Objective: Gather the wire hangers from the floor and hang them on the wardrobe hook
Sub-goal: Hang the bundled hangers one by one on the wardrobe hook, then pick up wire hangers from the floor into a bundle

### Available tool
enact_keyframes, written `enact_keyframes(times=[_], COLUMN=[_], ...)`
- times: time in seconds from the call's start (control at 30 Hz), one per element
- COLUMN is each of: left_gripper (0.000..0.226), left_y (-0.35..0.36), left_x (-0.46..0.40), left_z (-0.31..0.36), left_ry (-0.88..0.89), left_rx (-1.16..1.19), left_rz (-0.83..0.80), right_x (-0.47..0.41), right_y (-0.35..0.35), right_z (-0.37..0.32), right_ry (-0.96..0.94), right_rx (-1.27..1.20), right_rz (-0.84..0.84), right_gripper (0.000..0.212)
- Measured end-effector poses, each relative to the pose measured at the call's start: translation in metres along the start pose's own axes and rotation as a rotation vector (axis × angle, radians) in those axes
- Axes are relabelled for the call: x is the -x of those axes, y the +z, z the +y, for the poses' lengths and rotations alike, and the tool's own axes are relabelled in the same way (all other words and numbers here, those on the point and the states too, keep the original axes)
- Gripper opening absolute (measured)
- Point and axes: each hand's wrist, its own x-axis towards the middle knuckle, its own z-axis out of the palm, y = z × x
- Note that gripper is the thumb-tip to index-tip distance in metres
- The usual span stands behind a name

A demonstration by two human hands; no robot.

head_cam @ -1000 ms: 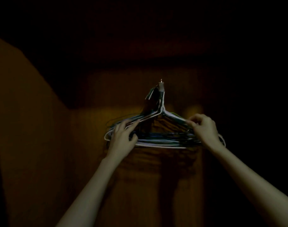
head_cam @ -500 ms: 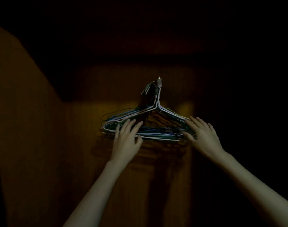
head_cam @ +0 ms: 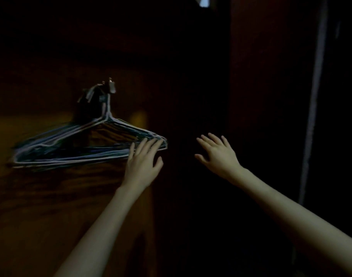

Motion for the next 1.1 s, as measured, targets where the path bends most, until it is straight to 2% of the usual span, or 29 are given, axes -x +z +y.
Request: enact_keyframes(times=[0.2, 0.33, 0.63, 0.93, 1.1], left_gripper=[0.055, 0.054, 0.053, 0.051, 0.050], left_y=[0.034, 0.051, 0.091, 0.172, 0.224], left_x=[0.018, 0.027, 0.030, 0.024, 0.024], left_z=[0.068, 0.140, 0.303, 0.434, 0.479], left_ry=[0.177, 0.234, 0.461, 0.565, 0.578], left_rx=[0.187, 0.282, 0.472, 0.524, 0.536], left_rz=[-0.110, -0.127, -0.192, -0.305, -0.319], right_x=[0.106, 0.169, 0.277, 0.359, 0.382], right_y=[-0.018, -0.052, -0.113, -0.114, -0.082], right_z=[0.055, 0.096, 0.176, 0.290, 0.348], right_ry=[0.238, 0.420, 0.692, 0.792, 0.816], right_rx=[0.127, 0.224, 0.357, 0.418, 0.378], right_rz=[-0.130, -0.146, -0.162, -0.247, -0.270], right_gripper=[0.064, 0.067, 0.067, 0.067, 0.067])
